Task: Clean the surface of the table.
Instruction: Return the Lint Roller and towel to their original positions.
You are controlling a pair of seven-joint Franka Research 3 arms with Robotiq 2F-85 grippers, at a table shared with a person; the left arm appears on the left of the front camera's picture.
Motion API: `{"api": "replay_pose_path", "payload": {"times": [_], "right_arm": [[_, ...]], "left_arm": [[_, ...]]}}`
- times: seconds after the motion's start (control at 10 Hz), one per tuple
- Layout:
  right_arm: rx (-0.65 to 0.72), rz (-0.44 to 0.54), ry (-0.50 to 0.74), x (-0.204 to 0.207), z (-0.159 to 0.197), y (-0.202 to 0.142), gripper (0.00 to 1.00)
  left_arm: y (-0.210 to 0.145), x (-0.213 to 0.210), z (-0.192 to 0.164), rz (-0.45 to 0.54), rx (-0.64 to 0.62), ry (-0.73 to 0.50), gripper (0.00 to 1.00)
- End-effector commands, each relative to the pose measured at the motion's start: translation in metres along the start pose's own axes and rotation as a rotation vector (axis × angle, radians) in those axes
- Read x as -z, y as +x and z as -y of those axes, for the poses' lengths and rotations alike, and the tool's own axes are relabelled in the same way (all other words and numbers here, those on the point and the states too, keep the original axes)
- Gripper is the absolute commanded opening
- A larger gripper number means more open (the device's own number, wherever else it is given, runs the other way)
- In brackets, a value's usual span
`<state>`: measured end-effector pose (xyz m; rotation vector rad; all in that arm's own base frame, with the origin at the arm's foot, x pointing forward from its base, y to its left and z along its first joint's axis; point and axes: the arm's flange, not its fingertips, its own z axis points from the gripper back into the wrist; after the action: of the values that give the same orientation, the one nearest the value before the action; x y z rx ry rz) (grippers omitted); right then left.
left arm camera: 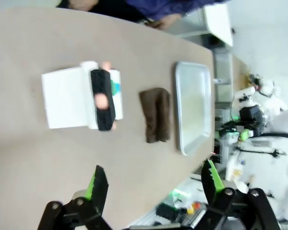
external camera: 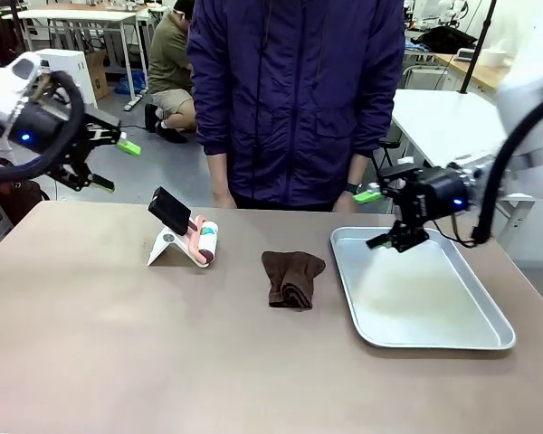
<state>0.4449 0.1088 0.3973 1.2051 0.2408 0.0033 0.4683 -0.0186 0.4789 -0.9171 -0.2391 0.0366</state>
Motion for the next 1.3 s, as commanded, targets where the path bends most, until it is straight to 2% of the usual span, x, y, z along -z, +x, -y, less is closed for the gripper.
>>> {"api": "replay_pose_path", "payload": {"times": [0.0,0.2,0.4,0.6,0.7,0.8,0.9,1.0,1.1,1.2], "right_arm": [[-0.116,-0.043,0.073,-0.022,0.02,-0.034,1.0],[-0.165,0.059,0.115,-0.045,0.035,-0.063,1.0],[-0.184,0.16,0.174,-0.072,0.043,-0.081,1.0],[-0.148,0.317,0.26,-0.097,0.054,-0.089,1.0],[-0.115,0.399,0.286,-0.102,0.064,-0.091,1.0],[-0.1,0.417,0.32,-0.107,0.074,-0.09,1.0],[-0.042,0.532,0.331,-0.112,0.082,-0.084,1.0],[-0.026,0.565,0.324,-0.111,0.086,-0.079,1.0],[-0.062,0.436,0.306,-0.124,0.077,-0.085,1.0],[-0.062,0.436,0.306,-0.124,0.077,-0.085,1.0]], "left_arm": [[-0.022,-0.01,-0.026,-0.037,0.026,-0.15,1.0],[-0.033,-0.023,-0.051,0.0,-0.038,-0.249,1.0],[-0.041,-0.04,-0.079,0.026,-0.02,-0.408,1.0],[-0.039,-0.054,-0.112,0.048,-0.019,-0.517,1.0],[-0.037,-0.061,-0.126,0.053,-0.014,-0.541,1.0],[-0.037,-0.064,-0.135,0.049,-0.003,-0.538,1.0],[-0.034,-0.062,-0.139,0.054,-0.031,-0.534,1.0],[-0.03,-0.058,-0.14,0.052,-0.045,-0.526,1.0],[-0.043,-0.064,-0.14,0.053,-0.041,-0.52,1.0],[-0.043,-0.064,-0.14,0.053,-0.041,-0.52,1.0]]}}
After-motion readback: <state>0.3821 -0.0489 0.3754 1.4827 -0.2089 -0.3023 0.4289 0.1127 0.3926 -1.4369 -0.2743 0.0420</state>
